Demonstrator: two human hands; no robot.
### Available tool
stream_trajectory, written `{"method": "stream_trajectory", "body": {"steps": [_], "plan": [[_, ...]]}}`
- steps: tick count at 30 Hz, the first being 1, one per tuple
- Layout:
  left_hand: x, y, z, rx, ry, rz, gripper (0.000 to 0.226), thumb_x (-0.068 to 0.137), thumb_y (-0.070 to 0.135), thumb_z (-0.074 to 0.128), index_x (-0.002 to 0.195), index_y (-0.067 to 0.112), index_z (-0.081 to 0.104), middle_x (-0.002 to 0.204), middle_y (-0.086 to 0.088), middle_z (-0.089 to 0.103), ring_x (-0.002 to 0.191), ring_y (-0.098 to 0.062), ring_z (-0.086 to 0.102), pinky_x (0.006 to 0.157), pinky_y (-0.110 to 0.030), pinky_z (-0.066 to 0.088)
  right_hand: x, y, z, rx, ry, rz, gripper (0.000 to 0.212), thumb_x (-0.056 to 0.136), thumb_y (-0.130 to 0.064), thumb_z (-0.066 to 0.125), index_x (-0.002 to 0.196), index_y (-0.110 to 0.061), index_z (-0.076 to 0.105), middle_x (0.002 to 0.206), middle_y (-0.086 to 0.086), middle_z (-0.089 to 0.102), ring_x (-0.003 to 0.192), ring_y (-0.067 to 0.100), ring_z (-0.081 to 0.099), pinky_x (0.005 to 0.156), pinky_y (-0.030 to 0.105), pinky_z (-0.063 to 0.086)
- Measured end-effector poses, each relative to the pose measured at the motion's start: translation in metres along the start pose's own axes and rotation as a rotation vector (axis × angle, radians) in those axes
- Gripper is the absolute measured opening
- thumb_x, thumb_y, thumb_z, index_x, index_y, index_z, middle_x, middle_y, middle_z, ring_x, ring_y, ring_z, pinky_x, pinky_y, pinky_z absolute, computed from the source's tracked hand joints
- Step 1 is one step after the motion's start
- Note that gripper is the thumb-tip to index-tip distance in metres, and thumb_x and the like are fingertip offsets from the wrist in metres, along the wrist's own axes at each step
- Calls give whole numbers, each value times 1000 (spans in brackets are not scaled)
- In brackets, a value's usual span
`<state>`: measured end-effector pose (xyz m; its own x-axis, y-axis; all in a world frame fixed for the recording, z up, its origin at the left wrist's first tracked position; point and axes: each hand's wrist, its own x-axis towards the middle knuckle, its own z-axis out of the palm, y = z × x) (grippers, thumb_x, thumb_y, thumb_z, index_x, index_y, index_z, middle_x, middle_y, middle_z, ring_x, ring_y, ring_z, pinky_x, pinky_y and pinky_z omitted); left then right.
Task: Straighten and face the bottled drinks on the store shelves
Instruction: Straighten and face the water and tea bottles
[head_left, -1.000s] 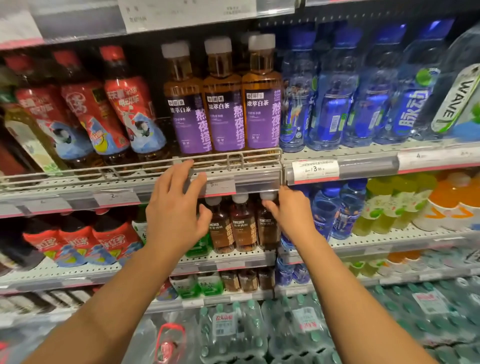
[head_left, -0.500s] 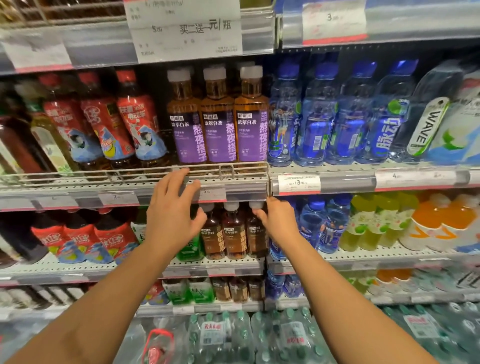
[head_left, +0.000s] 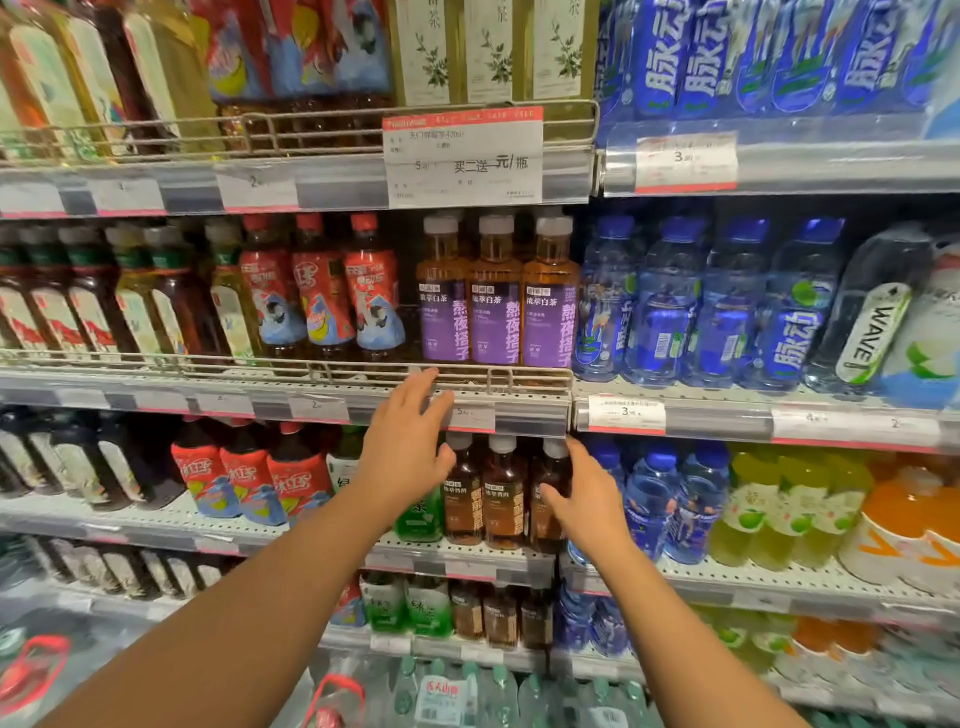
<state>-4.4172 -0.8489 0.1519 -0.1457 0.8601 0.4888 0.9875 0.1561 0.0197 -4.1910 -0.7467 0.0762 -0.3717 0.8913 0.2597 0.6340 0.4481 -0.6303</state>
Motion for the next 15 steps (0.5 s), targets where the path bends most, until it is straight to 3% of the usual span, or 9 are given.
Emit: {"method": "stream_trajectory", "body": {"steps": [4, 8, 11, 15], "plan": [[-1, 3, -15, 57, -132, -7, 71, 89, 38, 65, 151, 23, 35, 168, -6, 8, 154, -29, 10, 114, -54, 37, -11, 4, -4, 30, -84, -16, 78, 89, -34, 74, 156, -25, 33, 133, 7, 64, 113, 28, 64, 91, 38, 50], [2, 3, -26, 75, -236, -23, 75, 92, 41, 62, 156, 24, 28, 170, -4, -1, 155, -27, 5, 116, -54, 34, -1, -2, -8, -52, -76, -38, 73, 94, -34, 70, 156, -23, 33, 140, 9, 59, 126, 30, 57, 97, 42, 50], [5, 5, -33, 50, -294, -47, 76, 92, 39, 63, 158, 26, 27, 170, 2, -6, 154, -27, 15, 113, -50, 40, 10, -6, -11, -125, -45, -11, 64, 97, -36, 64, 152, -18, 37, 133, 11, 63, 121, 32, 60, 90, 43, 53], [4, 8, -37, -16, -310, -76, 76, 91, 37, 65, 157, 28, 29, 169, 9, -10, 144, -26, 37, 96, -44, 54, 20, -5, -11, -119, -57, 49, 62, 98, -36, 64, 151, -14, 41, 132, 17, 64, 121, 39, 60, 89, 46, 54]]}}
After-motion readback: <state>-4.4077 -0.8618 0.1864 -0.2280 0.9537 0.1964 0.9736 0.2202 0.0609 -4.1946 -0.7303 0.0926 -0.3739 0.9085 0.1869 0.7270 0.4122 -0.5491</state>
